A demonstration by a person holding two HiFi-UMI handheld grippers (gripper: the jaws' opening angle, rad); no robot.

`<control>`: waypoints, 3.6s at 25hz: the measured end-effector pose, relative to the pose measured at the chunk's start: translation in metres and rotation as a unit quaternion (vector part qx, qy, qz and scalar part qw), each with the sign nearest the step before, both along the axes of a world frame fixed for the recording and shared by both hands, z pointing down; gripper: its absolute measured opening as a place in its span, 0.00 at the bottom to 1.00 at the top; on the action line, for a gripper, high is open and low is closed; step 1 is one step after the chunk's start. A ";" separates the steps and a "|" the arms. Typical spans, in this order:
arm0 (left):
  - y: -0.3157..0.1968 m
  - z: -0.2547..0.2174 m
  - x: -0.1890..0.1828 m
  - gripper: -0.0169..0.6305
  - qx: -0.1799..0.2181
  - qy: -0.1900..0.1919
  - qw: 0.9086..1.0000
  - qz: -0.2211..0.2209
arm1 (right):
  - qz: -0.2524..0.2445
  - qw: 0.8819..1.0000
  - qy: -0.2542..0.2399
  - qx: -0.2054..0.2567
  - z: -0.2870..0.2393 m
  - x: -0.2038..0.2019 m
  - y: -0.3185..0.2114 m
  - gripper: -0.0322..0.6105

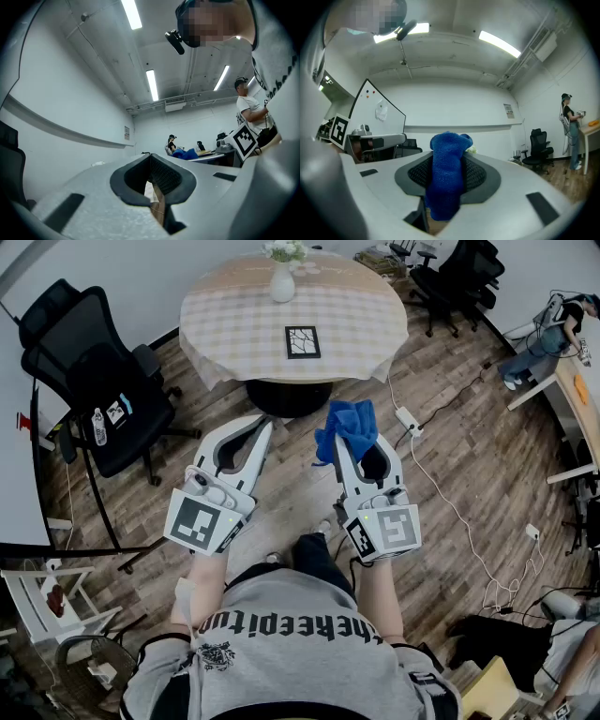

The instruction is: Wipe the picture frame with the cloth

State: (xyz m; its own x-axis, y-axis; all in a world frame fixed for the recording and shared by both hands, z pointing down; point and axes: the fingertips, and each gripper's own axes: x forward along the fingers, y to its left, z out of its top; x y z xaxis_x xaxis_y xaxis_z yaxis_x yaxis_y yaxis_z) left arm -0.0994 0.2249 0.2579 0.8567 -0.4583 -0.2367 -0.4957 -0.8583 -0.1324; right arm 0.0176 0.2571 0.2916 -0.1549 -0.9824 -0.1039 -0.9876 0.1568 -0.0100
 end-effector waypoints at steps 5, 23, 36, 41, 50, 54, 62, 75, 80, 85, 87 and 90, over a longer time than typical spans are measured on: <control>0.000 -0.001 0.000 0.05 0.002 0.001 1.000 -0.003 | -0.004 1.000 0.000 0.005 -0.002 0.001 -0.001 0.27; -0.042 -0.003 0.046 0.05 -0.001 0.007 1.000 -0.030 | -0.028 1.000 -0.005 0.008 -0.006 0.048 -0.050 0.27; -0.071 -0.007 0.117 0.05 0.007 0.007 0.998 -0.069 | -0.073 0.997 -0.001 0.008 -0.008 0.117 -0.090 0.27; -0.072 -0.002 0.135 0.05 0.005 0.001 0.997 -0.082 | -0.085 0.996 -0.008 0.008 -0.004 0.138 -0.096 0.27; -0.093 0.000 0.136 0.05 -0.001 -0.005 0.996 -0.089 | -0.099 0.995 -0.016 0.000 0.001 0.137 -0.118 0.27; -0.112 0.000 0.135 0.05 -0.005 -0.004 0.997 -0.081 | -0.089 0.996 -0.015 0.000 -0.001 0.136 -0.133 0.27; -0.160 -0.005 0.132 0.05 -0.003 0.000 0.999 -0.051 | -0.062 0.998 -0.016 0.000 -0.004 0.130 -0.176 0.27; -0.243 -0.003 0.115 0.05 -0.004 0.000 1.000 -0.001 | -0.016 1.000 -0.016 0.001 -0.004 0.108 -0.248 0.27; -0.268 0.000 0.104 0.05 -0.006 0.000 1.000 0.015 | 0.002 1.000 -0.019 0.001 -0.001 0.097 -0.270 0.27; -0.287 0.001 0.091 0.05 -0.007 0.004 1.000 0.021 | 0.011 1.000 -0.019 -0.003 0.001 0.086 -0.289 0.27; -0.294 0.002 0.083 0.05 -0.008 0.005 1.000 0.021 | 0.014 1.000 -0.020 -0.003 0.001 0.079 -0.295 0.27; -0.302 0.004 0.070 0.05 -0.008 0.010 1.000 0.021 | 0.017 1.000 -0.016 -0.002 0.001 0.069 -0.302 0.27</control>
State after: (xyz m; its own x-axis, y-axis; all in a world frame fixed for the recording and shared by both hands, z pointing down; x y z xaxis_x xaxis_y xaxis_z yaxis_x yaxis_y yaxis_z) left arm -0.0292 -0.0774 0.2620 0.8708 -0.4252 -0.2468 -0.4608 -0.8809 -0.1082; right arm 0.0863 -0.0451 0.2928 -0.1190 -0.9873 -0.1050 -0.9914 0.1239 -0.0414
